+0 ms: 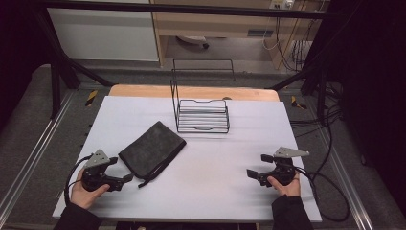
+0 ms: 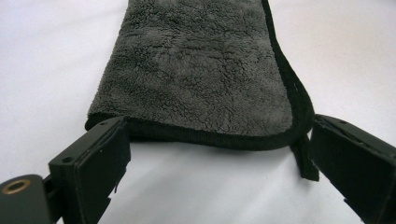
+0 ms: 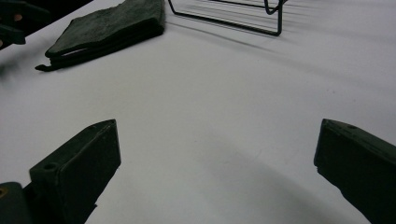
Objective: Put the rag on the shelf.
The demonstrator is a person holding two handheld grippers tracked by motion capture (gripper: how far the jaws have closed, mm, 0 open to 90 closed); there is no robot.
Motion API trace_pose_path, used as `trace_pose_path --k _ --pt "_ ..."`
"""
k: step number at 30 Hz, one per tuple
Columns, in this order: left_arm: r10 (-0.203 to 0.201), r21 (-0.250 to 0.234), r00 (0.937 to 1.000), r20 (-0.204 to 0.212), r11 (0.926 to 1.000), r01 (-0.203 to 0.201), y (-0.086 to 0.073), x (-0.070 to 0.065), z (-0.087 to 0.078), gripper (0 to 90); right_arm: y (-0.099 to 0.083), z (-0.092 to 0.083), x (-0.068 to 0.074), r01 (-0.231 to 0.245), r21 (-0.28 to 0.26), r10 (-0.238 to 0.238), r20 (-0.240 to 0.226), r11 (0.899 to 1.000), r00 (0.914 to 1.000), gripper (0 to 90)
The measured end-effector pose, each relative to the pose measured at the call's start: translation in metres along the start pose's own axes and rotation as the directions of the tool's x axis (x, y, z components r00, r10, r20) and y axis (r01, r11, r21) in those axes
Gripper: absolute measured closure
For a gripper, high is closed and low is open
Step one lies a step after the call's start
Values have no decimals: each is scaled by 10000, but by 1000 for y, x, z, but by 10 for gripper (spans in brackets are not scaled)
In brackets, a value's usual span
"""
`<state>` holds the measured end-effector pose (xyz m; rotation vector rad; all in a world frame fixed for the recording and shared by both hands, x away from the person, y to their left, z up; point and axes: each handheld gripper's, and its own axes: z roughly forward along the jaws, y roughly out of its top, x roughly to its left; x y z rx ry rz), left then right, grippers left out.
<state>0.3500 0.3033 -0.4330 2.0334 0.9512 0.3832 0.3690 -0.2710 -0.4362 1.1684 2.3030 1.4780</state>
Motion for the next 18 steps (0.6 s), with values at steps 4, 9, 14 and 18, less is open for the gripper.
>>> trace_pose_path --k 4,9,14,18 --pt "-3 4 10000 -14 10000 3 2 0 1 55 0 0 0 -10 -2 10 36 10000 10000 11" --pt "35 -41 10000 -32 10000 -35 4 -2 0 54 0 0 0 -5 32 5 51 10000 10000 12" --pt "0 -83 9999 105 10000 1 8 -7 1 56 0 0 0 27 10 -27 69 10000 10000 12" --pt "2 37 9998 176 10000 -2 12 -11 2 56 0 0 0 24 33 -25 112 10000 9999 11"
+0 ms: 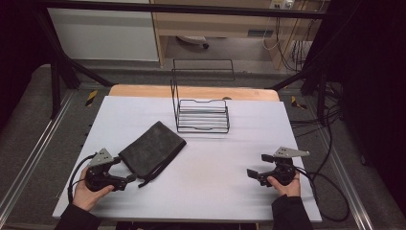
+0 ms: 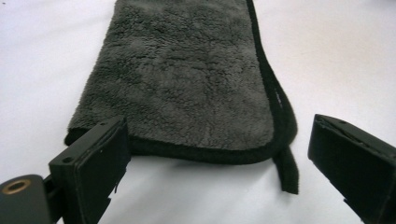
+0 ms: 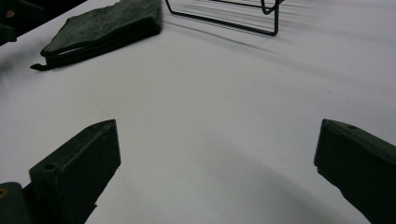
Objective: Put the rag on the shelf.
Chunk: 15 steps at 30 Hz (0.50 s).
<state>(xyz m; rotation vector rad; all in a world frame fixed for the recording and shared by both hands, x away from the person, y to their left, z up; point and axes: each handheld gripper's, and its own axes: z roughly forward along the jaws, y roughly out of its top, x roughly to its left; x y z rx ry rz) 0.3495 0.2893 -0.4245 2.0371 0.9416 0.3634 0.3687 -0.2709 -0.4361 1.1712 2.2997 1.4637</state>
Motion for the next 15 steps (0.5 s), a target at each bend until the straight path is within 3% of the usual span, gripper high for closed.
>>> trace_pose_path --k 3,9,10,13,15 --pt "-55 54 10000 -27 10000 55 3 -2 0 67 0 0 0 11 13 -11 21 10000 10000 10" --pt "344 319 9989 -308 9989 -334 21 -17 3 99 0 1 1 19 97 -19 79 10000 10000 9" --pt "587 416 9980 -245 9975 -576 26 -24 8 103 0 1 1 1 92 -2 80 10000 10000 9" --pt "709 591 9973 -171 9958 -698 30 -29 14 128 0 1 1 24 86 -24 84 10000 10000 9" --pt "882 986 9961 -68 9913 -871 35 -37 27 155 0 2 1 32 140 -33 92 9999 10000 10"
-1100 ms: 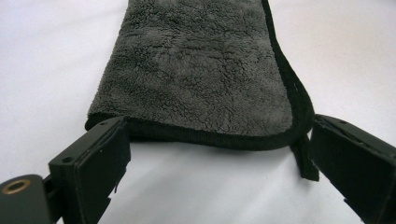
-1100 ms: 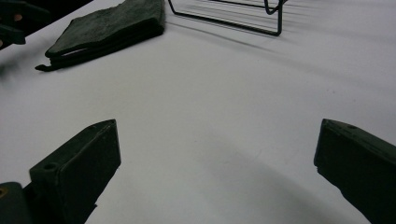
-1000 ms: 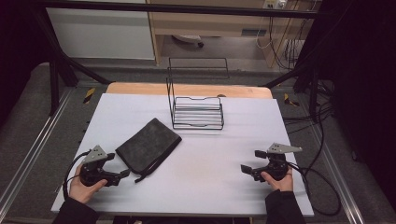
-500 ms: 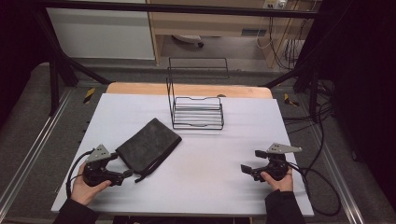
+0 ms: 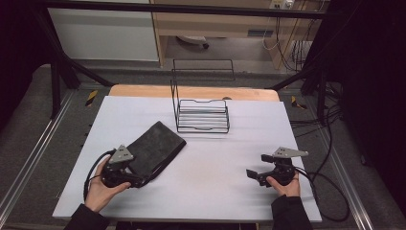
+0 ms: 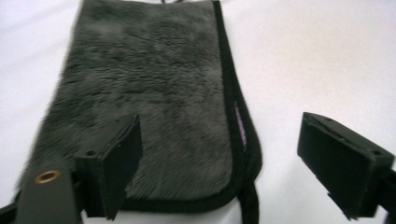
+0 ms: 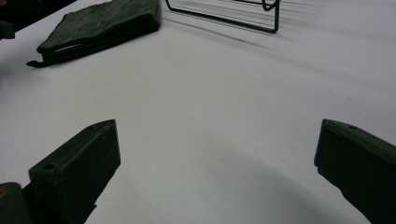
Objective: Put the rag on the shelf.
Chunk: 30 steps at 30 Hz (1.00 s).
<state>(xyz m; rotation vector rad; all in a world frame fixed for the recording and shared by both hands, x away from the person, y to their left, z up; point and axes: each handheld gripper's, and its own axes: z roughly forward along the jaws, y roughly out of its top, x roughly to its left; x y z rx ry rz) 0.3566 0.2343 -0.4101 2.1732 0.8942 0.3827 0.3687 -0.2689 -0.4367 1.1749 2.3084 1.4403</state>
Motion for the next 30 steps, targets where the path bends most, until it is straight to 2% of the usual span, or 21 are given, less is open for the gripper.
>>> trace_pose_path --k 4,6,9,11,13,16,17,21,25,27,28,30 --pt "134 246 9999 -53 9996 -132 2 -6 11 208 0 0 0 50 52 -50 14 10000 10000 10" --pt "439 626 9990 -56 9971 -435 0 -11 19 250 0 0 0 26 53 -26 27 10000 10000 11" --pt "667 942 9977 -133 9934 -652 -4 -14 22 316 0 1 0 38 72 -38 38 10000 10000 11" --pt "678 1047 9975 -196 9923 -654 -6 -13 21 334 0 1 0 40 69 -40 32 10000 10000 12" --pt "584 1082 9974 -432 9927 -535 -8 -13 16 365 0 1 0 40 63 -40 19 10000 10000 13" --pt "372 1158 9987 -359 9927 -328 -14 -14 7 400 -1 1 0 26 78 -27 22 10000 10000 13" --pt "237 1213 9993 -282 9924 -201 -18 -16 3 449 -1 1 0 26 111 -26 15 9999 10000 13" --pt "140 1419 9996 -245 9898 -104 -18 -20 1 574 -1 1 0 34 102 -34 0 9999 10000 15" --pt "95 1527 9998 -180 9883 -67 -22 -23 3 652 -1 1 0 6 119 -6 1 9999 10000 15" --pt "-48 1584 9998 -205 9873 80 -24 -24 3 687 -1 1 0 67 129 -67 -6 9999 10000 15" --pt "-297 1630 9994 -148 9861 317 -25 -23 3 710 -1 1 0 19 115 -19 2 9999 10000 15" --pt "-381 1619 9992 -81 9860 389 -26 -23 3 747 -1 0 0 23 51 -23 -7 10000 10000 16"
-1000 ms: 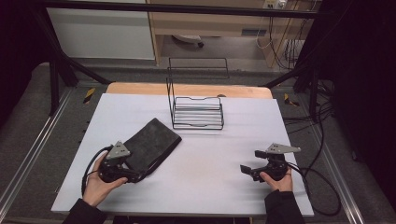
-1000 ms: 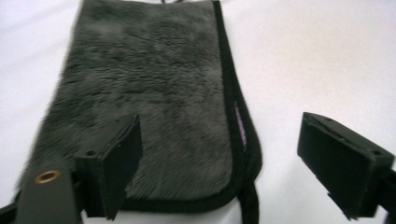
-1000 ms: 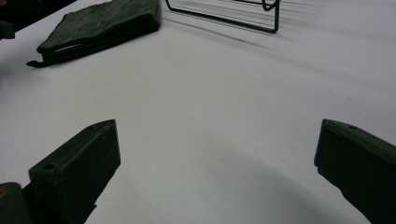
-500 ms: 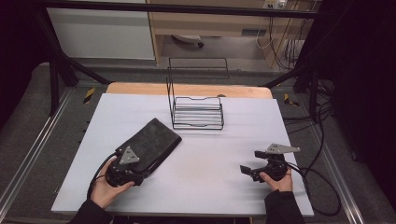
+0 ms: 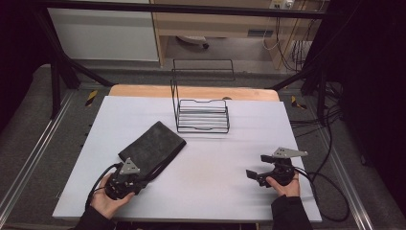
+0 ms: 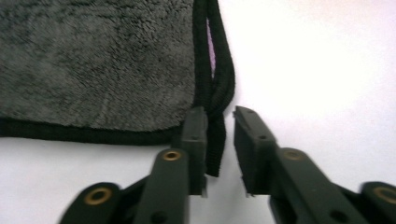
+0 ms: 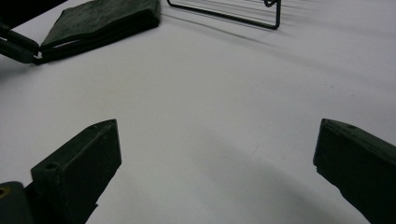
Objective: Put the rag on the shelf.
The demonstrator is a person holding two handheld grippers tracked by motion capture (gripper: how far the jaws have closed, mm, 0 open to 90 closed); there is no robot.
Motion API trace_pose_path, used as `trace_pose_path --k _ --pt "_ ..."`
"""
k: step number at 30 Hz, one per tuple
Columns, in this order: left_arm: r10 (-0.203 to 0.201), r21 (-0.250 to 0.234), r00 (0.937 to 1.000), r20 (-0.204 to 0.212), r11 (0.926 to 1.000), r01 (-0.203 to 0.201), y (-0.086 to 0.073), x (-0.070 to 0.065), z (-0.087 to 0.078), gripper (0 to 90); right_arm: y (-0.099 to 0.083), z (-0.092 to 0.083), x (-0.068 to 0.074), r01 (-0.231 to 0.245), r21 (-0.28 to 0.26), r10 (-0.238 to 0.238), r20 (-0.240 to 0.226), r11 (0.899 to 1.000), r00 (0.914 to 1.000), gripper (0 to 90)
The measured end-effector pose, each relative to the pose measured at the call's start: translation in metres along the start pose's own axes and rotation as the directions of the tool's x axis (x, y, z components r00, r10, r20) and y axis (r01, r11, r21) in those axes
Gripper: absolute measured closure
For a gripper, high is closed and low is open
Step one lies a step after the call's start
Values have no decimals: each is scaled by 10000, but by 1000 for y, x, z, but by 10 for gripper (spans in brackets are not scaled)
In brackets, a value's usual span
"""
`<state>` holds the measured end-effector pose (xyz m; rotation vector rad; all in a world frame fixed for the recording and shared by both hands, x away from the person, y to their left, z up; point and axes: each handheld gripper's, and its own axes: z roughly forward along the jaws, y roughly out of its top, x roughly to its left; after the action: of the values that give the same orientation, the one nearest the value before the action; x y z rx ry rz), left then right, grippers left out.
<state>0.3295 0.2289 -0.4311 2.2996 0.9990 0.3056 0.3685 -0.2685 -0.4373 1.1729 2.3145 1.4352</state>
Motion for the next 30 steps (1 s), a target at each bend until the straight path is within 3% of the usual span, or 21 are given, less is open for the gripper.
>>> trace_pose_path --k 7,11,19,30 --pt "-58 -174 9999 -128 9998 56 0 -3 8 788 0 0 0 9 8 -9 -13 10000 10000 17" --pt "-413 -214 9990 -143 9989 409 -2 0 10 850 0 0 0 23 -20 -23 -15 10000 10000 17" --pt "-358 -61 9988 -328 9993 356 0 -4 10 897 0 0 0 13 -39 -13 -44 10000 10000 18" --pt "-460 -599 9969 637 9970 498 4 -8 -1 900 0 1 0 28 -18 -28 -93 10000 10000 20"
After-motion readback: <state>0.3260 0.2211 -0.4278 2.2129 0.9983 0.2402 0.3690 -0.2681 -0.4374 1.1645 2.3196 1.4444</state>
